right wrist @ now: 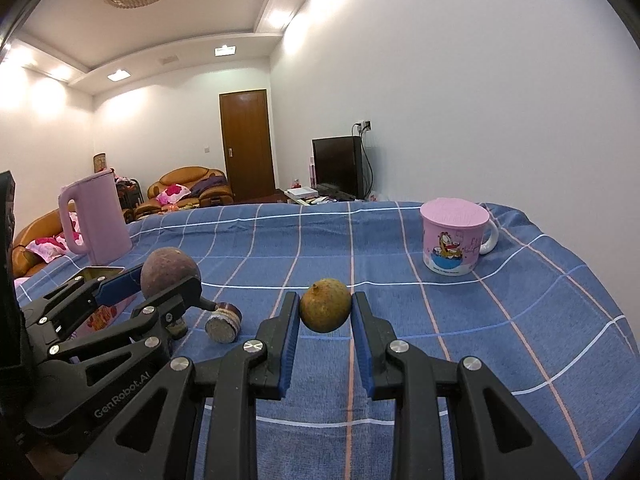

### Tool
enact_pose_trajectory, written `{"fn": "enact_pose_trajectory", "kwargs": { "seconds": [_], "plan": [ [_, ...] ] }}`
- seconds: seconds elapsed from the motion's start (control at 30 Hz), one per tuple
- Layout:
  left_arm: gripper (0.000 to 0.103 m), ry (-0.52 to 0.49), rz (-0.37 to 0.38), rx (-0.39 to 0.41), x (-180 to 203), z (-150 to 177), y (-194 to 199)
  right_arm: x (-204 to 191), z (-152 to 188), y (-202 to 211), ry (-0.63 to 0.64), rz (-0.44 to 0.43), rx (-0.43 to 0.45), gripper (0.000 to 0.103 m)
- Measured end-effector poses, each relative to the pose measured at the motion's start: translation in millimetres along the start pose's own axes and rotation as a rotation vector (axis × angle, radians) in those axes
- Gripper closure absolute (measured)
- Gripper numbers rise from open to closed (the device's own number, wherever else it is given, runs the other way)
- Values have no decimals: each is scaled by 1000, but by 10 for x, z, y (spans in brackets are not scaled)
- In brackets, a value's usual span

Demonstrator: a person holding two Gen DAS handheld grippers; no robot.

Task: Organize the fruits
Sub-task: 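Lift the purple fruit and yellow fruit and turn both tools toward the tray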

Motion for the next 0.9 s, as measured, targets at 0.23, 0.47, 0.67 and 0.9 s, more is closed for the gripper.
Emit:
{"fn": "enact_pose_trajectory", "kwargs": {
  "seconds": [0.23, 0.47, 0.67, 0.9],
  "plan": [
    [54, -4, -24, 25, -7, -21, 61, -37, -6, 44, 15, 2, 16, 75],
    [54, 0, -37, 36, -27, -30, 88, -58, -21, 89, 25, -5, 38, 75],
    [54, 4, -33, 26, -41, -20, 93, -27, -16, 31, 20, -4, 20, 75],
    [54, 7, -27, 4, -140, 31, 135, -54, -6, 13, 11, 2, 9, 75]
  ]
}}
Point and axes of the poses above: each gripper's, at about its wrist camera, not at the fingertips, and y roughly against the way its jaws point, x to its right, z to its underside, the point moved 6 cm from there along -y, roughly the way its jaws point, and after that the axes turned 9 degrees about -y, right-handed, at the moved point
